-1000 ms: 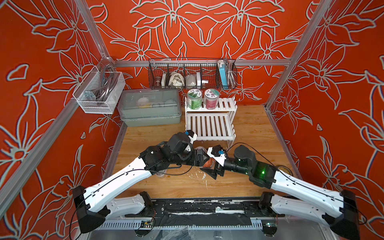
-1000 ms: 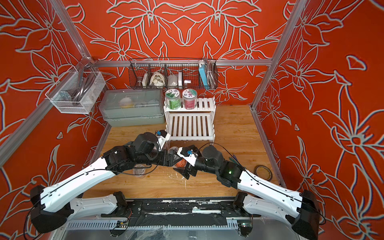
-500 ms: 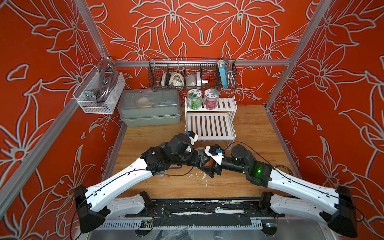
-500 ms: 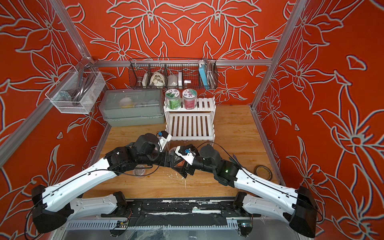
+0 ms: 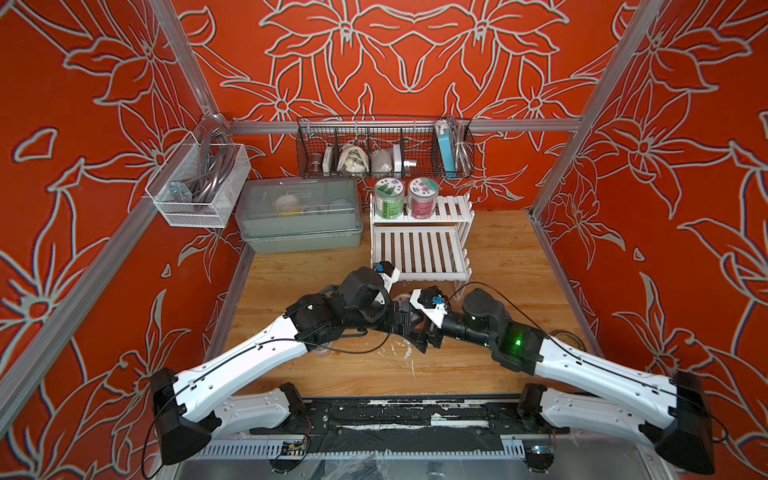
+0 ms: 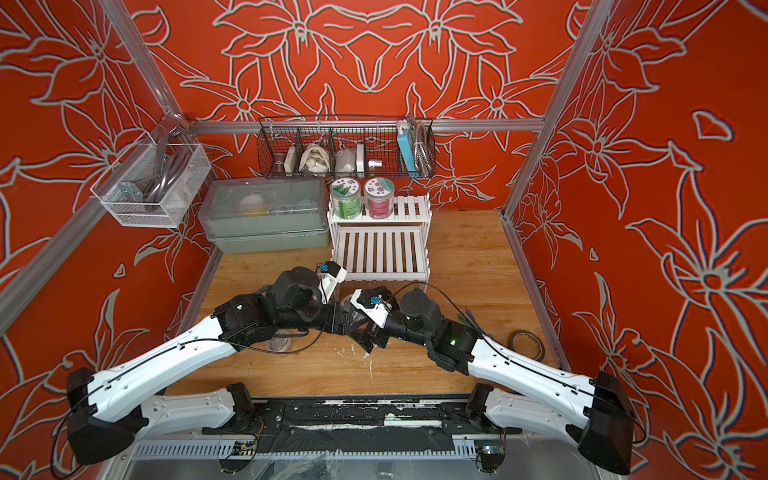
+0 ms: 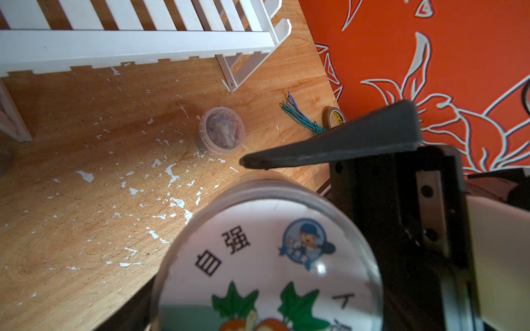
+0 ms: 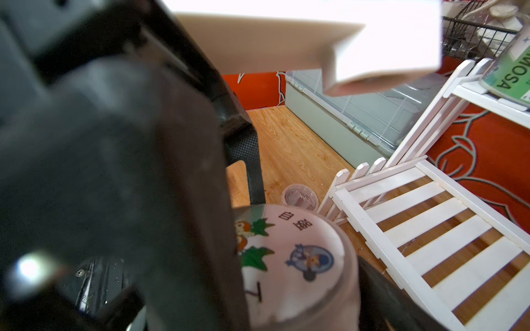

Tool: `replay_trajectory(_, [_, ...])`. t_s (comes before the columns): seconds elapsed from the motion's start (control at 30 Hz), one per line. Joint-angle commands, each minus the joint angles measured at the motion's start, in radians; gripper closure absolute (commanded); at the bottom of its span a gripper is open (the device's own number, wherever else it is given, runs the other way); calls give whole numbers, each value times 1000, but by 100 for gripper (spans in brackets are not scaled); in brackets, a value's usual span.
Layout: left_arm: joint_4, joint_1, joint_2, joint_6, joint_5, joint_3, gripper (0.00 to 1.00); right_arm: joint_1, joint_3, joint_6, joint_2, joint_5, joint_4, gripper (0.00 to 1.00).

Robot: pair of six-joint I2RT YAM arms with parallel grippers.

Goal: Place the seed container on the shelf
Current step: Pick up the seed jar at the center of the board.

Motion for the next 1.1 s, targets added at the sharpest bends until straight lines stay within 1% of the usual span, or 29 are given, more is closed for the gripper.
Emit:
replay_trajectory(0.0, [46, -8, -2, 20, 12, 27, 28, 7, 7, 16, 3, 28, 13, 2])
replay_trajectory(0.47, [35, -13, -16, 30, -1, 35, 28, 7, -25, -5, -19, 53, -11, 3])
replay_trajectory(0.63, [36, -13, -21, 27, -6, 35, 28, 7, -38, -14, -38, 56, -16, 14])
replay_trajectory(0.73, [44, -13, -21, 25, 0, 34, 28, 8, -46, -13, -44, 57, 9, 18])
replay_trajectory(0.83, [47, -14, -15, 23, 5, 36, 28, 7, -32, -16, -35, 41, 11, 25])
replay_trajectory(0.87, [47, -16, -15, 23, 7, 36, 27, 8, -28, -19, -31, 39, 9, 27])
replay_trajectory(0.9, [46, -16, -16, 22, 6, 35, 24, 7, -26, -20, -29, 37, 6, 29])
replay_trajectory(1.07, [41, -16, -66, 30, -32, 23, 5, 7, -46, -17, -52, 59, 15, 33])
